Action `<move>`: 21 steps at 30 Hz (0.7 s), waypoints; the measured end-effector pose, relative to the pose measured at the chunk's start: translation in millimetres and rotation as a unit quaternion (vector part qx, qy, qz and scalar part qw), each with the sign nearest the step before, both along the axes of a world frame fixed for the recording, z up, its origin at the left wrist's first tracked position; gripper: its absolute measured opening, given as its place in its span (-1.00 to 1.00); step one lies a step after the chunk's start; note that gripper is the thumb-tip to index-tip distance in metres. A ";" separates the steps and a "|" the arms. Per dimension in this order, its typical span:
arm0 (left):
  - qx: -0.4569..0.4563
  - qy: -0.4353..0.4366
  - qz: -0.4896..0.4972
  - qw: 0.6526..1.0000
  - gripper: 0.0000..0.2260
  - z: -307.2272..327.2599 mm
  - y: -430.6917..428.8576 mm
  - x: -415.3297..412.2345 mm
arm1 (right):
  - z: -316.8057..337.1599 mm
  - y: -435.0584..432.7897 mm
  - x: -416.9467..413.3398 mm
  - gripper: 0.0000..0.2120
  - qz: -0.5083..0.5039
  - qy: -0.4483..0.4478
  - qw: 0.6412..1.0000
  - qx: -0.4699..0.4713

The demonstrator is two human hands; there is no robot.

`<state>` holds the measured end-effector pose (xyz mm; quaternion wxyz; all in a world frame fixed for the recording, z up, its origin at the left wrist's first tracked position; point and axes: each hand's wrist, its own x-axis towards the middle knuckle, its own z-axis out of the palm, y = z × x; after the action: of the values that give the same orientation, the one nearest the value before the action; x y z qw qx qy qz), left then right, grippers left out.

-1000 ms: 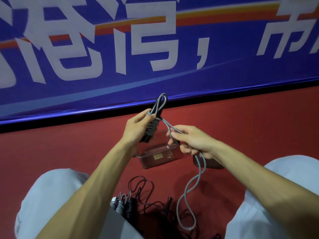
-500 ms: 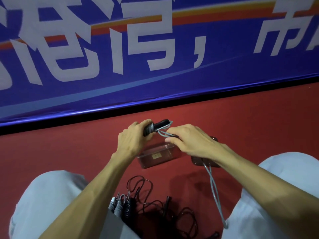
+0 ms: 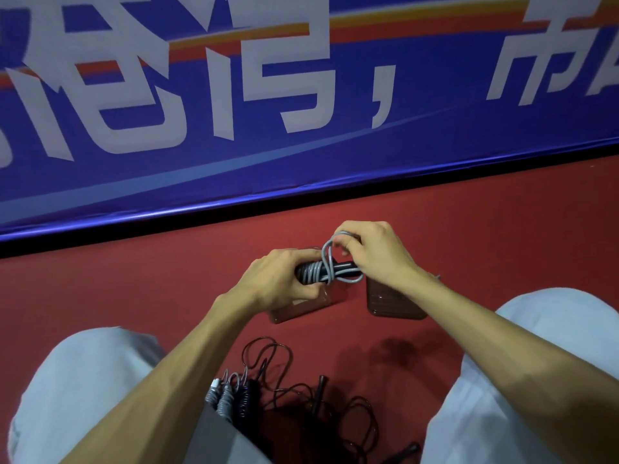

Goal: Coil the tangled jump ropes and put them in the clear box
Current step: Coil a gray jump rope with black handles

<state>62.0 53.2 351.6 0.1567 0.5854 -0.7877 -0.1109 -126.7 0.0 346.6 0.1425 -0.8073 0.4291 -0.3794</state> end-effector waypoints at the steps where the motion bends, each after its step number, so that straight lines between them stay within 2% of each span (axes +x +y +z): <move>1: 0.002 0.013 0.002 1.000 -0.57 1.2 0.8 0.1 | 0.4 -2.2 -0.1 -0.84 0.000 -0.026 0.999 0.031; 4: 0.023 0.052 0.006 0.998 -0.55 2.5 2.5 -0.4 | 2.9 -5.0 -1.4 -0.88 0.001 -0.094 0.986 0.137; 7: 0.039 0.091 0.018 0.995 -0.39 3.0 5.6 -6.9 | 0.4 -5.6 -4.5 -0.92 0.028 -0.166 0.959 0.227; 10: 0.032 0.109 0.034 0.993 -0.58 3.6 5.4 -10.8 | -5.0 -7.6 -3.9 -0.88 0.049 -0.179 0.954 0.234; 12: 0.033 0.169 0.036 0.984 -0.70 4.5 4.8 -9.1 | -5.8 -10.3 -3.3 -0.83 0.043 -0.178 0.957 0.226; 16: 0.022 0.383 0.058 0.922 -0.86 12.1 5.4 -8.0 | -0.4 -6.7 1.8 -0.73 0.028 -0.149 0.960 0.236; 18: 0.042 0.447 0.073 0.891 -0.82 16.6 7.8 -11.4 | 1.6 -2.7 5.3 -0.68 0.047 -0.147 0.958 0.243; 21: 0.136 0.545 0.095 0.822 -0.74 20.3 9.3 -14.2 | 0.7 1.5 8.3 -0.62 0.087 -0.130 0.957 0.244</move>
<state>47.9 62.5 371.9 0.4889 0.5167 -0.4916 -0.5022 -118.4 1.5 347.3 0.4224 -0.7260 0.4142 -0.3506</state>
